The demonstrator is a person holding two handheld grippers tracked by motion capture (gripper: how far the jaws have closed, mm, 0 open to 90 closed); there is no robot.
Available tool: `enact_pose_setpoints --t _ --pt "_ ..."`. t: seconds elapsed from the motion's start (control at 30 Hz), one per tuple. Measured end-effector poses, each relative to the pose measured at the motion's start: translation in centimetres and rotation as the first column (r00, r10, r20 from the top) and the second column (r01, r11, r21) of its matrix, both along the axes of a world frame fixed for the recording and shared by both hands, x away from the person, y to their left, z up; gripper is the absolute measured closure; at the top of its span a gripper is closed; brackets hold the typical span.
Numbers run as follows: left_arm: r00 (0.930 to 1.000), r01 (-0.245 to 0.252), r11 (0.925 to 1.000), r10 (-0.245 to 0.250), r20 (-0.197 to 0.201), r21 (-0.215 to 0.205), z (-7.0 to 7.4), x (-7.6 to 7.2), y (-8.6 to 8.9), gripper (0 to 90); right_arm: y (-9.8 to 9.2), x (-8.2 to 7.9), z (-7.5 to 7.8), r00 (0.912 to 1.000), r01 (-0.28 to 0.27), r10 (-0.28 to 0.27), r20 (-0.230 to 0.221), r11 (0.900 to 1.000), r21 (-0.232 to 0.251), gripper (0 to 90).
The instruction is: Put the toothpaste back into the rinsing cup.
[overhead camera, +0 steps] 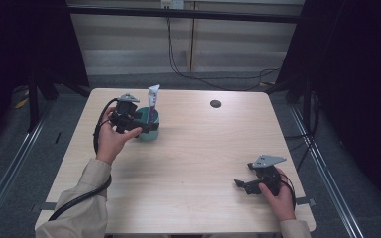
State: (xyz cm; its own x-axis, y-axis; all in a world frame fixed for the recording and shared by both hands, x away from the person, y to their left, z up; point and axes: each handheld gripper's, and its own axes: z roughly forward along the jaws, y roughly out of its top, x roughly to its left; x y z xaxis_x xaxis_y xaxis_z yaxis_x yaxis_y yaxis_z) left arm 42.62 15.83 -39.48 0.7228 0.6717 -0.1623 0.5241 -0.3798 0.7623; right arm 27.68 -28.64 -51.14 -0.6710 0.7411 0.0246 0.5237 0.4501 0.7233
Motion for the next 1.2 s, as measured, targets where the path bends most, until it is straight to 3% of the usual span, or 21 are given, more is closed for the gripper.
enact_pose_setpoints --t 0.37,1.2 --pt "0.9993 0.034 0.9993 -0.035 -0.011 -0.016 0.0 -1.0 -0.3 12.9 0.0 0.0 0.0 1.0 0.0 0.0 0.0 1.0 0.0 13.2" --pt "0.992 0.126 0.9909 -0.126 0.013 -0.045 0.5 -3.6 -1.2 13.4 0.0 0.0 0.0 1.0 0.0 0.0 -0.001 1.0 0.002 13.2"
